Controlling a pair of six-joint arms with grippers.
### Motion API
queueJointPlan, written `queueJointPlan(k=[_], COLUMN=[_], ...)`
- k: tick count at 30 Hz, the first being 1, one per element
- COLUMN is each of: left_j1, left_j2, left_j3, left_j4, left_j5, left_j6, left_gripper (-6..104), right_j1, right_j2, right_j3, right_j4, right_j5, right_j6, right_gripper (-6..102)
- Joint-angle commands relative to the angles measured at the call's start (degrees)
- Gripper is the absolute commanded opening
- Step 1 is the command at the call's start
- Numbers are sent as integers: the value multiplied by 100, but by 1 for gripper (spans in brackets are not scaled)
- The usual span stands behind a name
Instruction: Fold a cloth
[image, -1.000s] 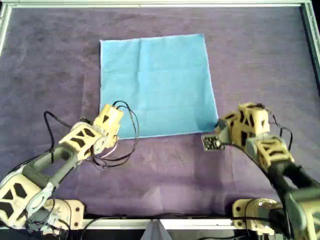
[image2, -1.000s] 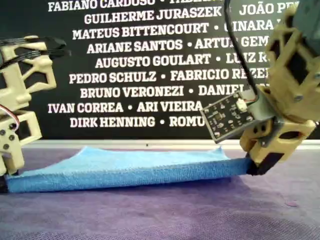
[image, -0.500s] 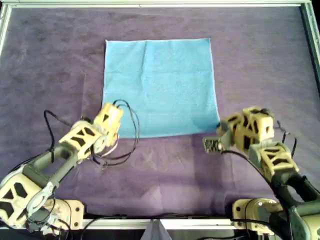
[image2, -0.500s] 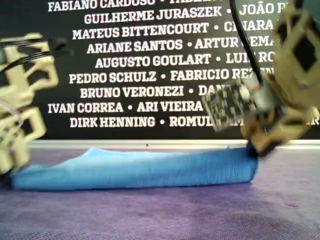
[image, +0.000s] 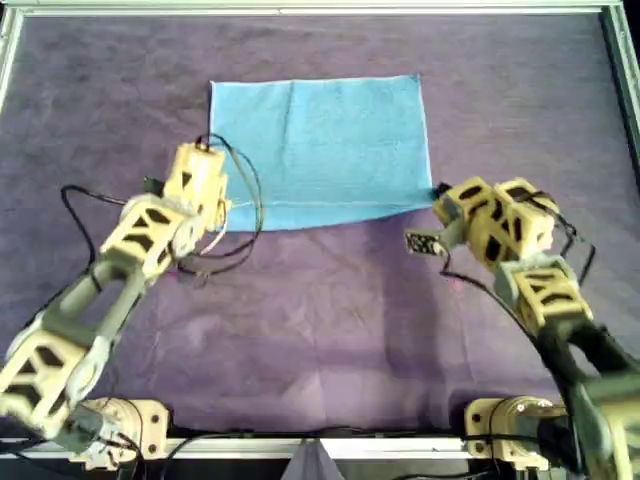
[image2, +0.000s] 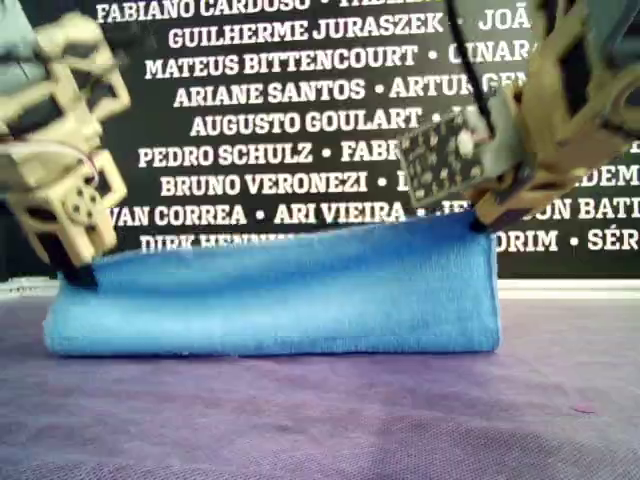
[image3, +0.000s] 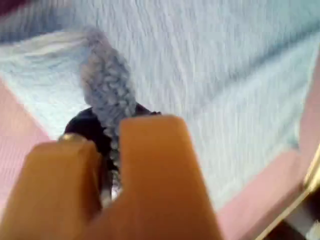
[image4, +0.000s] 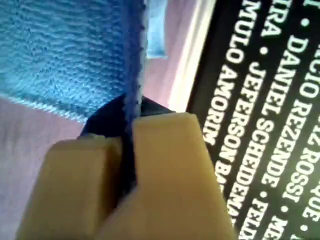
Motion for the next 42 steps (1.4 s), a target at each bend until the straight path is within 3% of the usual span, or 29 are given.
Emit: queueJointPlan(k=[1, 13, 22, 42], left_j1=[149, 185, 729, 738], left_j2=[-290, -1951, -3577, -5590], left_j3=[-949, -3806, -5818, -8736], left_j4=[-70, -70, -70, -70], left_j5=[9, 18, 26, 26], left_j6=[53, 53, 53, 53], left_gripper=[3, 3, 3, 3], right_j1=[-44, -62, -70, -316], right_j2=[-527, -2953, -4553, -6486], right_j3=[-905, -3516, -5739, -8068], right_j4=[-615, -1406, -1415, -1415], right_j5=[-35, -105, -123, -114], right_j6=[-35, -35, -44, -53], right_gripper=[0, 0, 1, 2])
